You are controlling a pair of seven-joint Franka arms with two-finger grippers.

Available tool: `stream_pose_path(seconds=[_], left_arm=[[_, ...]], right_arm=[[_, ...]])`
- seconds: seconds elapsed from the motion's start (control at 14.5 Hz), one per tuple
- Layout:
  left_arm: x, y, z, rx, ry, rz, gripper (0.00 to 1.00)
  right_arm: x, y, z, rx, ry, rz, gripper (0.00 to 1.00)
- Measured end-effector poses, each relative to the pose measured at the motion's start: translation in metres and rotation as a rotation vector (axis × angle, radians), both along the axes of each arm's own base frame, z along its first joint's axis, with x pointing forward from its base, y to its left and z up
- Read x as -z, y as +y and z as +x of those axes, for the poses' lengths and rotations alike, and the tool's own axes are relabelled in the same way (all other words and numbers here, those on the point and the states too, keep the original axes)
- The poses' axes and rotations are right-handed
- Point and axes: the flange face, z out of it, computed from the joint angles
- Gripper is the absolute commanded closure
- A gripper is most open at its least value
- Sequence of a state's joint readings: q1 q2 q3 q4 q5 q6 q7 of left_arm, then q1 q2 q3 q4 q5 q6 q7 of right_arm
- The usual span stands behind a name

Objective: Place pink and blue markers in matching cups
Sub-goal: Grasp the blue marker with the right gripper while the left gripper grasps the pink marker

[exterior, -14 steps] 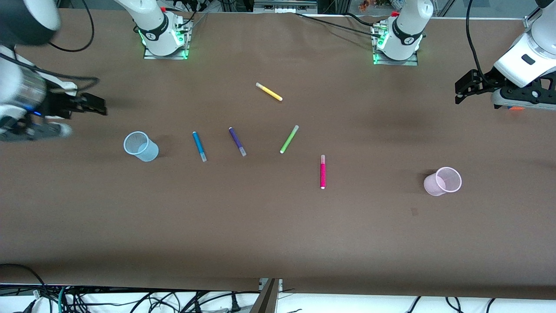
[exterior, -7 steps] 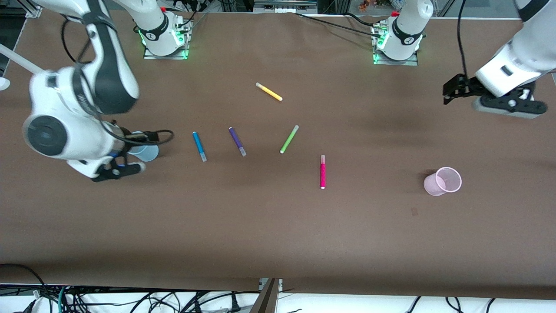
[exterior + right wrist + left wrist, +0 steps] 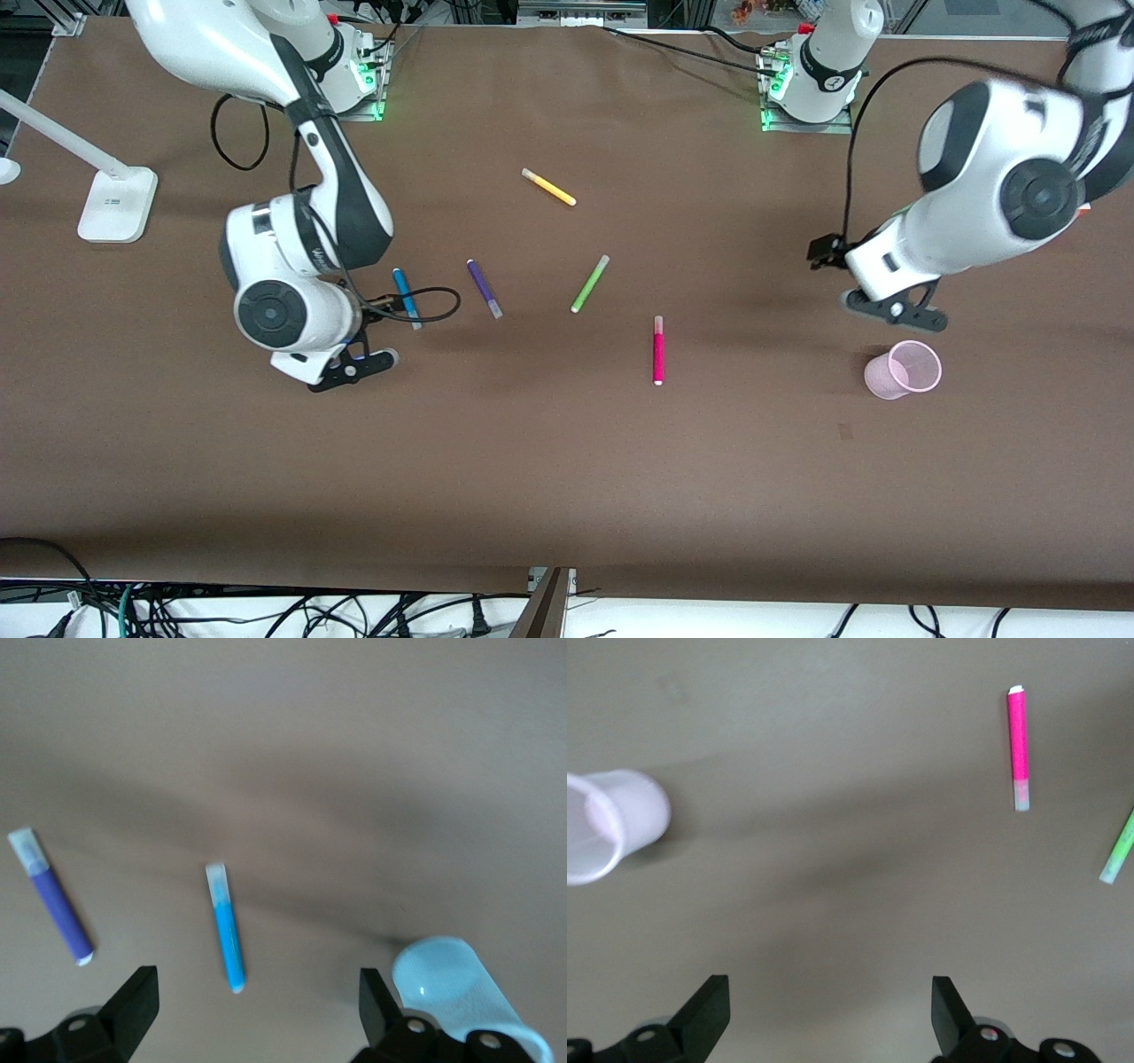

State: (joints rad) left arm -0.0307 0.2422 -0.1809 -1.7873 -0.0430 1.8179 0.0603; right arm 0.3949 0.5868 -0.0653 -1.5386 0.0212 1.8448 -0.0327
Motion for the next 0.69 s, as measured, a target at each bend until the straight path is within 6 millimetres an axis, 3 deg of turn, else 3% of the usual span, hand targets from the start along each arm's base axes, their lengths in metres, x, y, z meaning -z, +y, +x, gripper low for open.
stream_pose_path(seconds=[0.21, 0.48, 0.69], left_arm=[[0.042, -0.051, 0.01, 0.007, -0.042, -0.024, 0.0], [0.094, -0.142, -0.006, -0.065, -0.073, 0.012, 0.0], [0.128, -0.191, -0.019, -0.092, -0.103, 0.075, 0.0]], right_arm=[[0.033, 0.011, -0.01, -0.022, -0.061, 0.024, 0.0], [0.069, 0.02, -0.027, -0.042, -0.133, 0.065, 0.0], [0.095, 0.022, -0.045, -0.054, -0.16, 0.083, 0.0]])
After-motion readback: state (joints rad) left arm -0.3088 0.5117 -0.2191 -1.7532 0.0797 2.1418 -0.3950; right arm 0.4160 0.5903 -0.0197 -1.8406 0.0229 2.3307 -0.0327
